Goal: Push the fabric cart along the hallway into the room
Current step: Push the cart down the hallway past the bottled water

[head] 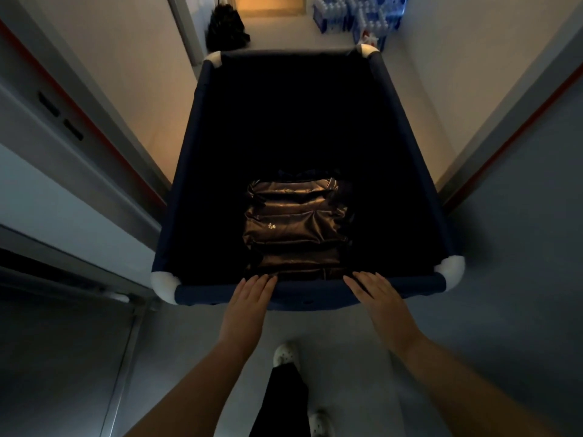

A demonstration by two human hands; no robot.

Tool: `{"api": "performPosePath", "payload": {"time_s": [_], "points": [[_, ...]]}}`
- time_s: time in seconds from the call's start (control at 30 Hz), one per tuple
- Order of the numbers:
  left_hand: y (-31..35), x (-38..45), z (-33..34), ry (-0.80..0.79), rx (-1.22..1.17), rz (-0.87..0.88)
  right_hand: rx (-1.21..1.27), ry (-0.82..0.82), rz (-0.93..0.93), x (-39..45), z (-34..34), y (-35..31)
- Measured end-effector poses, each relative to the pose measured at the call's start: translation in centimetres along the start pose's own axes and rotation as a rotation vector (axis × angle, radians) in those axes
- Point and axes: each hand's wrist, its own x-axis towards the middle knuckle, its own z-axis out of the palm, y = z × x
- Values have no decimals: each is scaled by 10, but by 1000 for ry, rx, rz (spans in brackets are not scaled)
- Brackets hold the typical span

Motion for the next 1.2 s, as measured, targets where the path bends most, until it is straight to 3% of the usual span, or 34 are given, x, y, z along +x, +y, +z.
{"api": "performPosePath", "payload": {"time_s": [0.43, 1.2], "points": [[-52, 120, -1, 30, -57, 49, 36, 73, 170, 114, -12, 28], [-125, 326, -37, 148, -185, 78, 65, 96, 172, 316, -17, 109]]}}
